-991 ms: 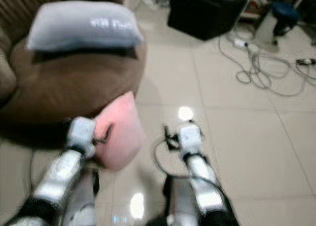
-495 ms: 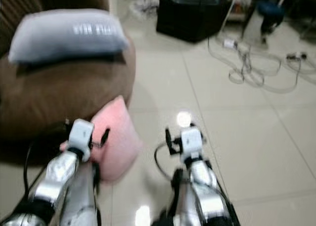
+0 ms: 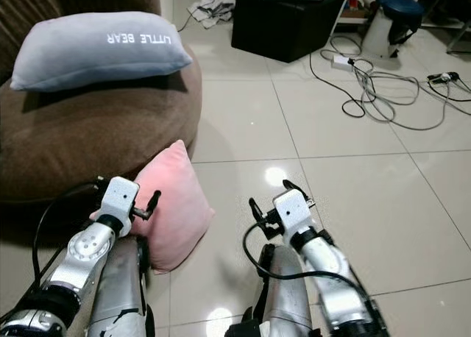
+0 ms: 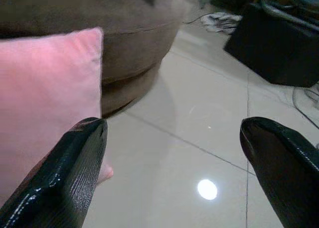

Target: Move the pillow to the sofa from floor

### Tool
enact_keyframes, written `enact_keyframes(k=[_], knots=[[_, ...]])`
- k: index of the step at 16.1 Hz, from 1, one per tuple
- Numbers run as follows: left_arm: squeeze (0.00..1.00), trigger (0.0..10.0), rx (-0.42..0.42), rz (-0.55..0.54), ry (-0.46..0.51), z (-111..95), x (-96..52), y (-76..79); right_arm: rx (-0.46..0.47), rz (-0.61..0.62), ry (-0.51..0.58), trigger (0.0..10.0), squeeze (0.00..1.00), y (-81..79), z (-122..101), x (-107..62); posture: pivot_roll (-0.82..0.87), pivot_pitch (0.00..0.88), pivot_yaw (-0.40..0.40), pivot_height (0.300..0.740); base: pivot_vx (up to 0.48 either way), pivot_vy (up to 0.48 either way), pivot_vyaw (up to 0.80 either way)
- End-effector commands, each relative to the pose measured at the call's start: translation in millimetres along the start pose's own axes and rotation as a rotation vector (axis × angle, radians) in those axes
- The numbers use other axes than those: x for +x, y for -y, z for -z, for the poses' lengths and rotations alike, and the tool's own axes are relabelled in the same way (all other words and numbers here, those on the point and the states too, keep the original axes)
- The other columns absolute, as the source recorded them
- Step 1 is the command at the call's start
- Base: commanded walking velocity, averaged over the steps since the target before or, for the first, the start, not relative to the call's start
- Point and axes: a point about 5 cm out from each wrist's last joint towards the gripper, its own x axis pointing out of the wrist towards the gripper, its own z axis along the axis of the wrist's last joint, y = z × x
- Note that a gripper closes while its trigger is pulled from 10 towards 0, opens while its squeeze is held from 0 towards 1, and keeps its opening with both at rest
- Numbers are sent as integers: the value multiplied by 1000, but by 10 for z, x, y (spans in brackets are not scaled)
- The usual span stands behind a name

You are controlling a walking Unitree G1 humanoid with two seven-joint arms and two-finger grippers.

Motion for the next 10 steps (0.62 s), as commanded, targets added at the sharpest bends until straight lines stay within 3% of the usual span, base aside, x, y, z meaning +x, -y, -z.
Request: enact_keyframes(k=[1, 4, 7, 10], knots=[[0, 10000, 28, 27, -33, 34, 10, 32, -47, -48, -1, 10000, 35, 44, -53, 0, 121, 154, -100, 500, 0, 0, 0], [0, 10000, 83, 33, -81, 39, 65, 29, -200, -205, -33, 10000, 35, 237, -202, -81, 105, 155, -104, 500, 0, 0, 0], [0, 10000, 113, 12, -119, -6, 147, -25, -302, -260, -32, 10000, 24, 470, -409, -124, 91, 159, -111, 500, 0, 0, 0], [0, 10000, 70, -41, -128, -64, 196, -152, -303, -289, -15, 10000, 24, 424, -522, -134, 79, 165, -117, 500, 0, 0, 0]])
